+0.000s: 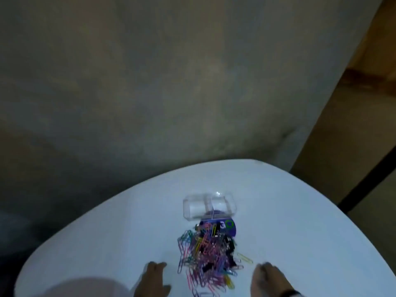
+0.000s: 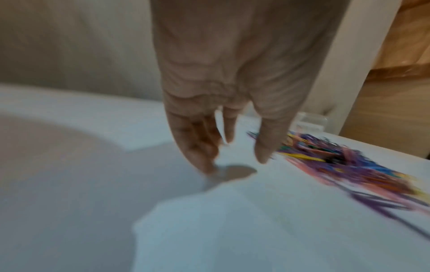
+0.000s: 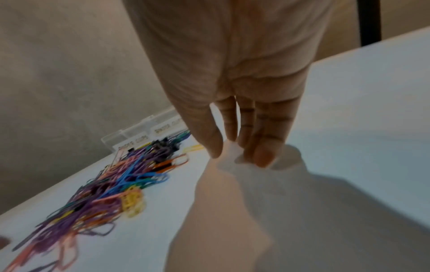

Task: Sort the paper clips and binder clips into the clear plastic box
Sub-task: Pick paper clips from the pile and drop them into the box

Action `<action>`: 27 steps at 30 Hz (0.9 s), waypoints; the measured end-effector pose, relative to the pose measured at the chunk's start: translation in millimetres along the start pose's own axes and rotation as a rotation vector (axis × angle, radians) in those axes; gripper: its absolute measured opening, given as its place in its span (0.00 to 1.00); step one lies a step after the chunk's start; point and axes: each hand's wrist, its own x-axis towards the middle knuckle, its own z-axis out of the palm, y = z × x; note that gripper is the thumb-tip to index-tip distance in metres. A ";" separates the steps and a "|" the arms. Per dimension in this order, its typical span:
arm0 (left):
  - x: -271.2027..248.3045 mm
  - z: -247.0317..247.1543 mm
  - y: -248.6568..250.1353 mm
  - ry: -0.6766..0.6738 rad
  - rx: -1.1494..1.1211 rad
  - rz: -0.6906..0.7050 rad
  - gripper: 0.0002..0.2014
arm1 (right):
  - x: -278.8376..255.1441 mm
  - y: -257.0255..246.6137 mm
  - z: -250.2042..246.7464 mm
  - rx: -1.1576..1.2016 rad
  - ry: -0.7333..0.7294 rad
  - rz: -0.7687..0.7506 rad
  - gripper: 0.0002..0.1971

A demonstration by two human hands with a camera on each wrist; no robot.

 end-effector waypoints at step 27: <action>64.9 -10.4 89.0 0.164 0.000 0.132 0.12 | 34.4 -116.0 -10.1 -0.203 -0.140 -0.568 0.15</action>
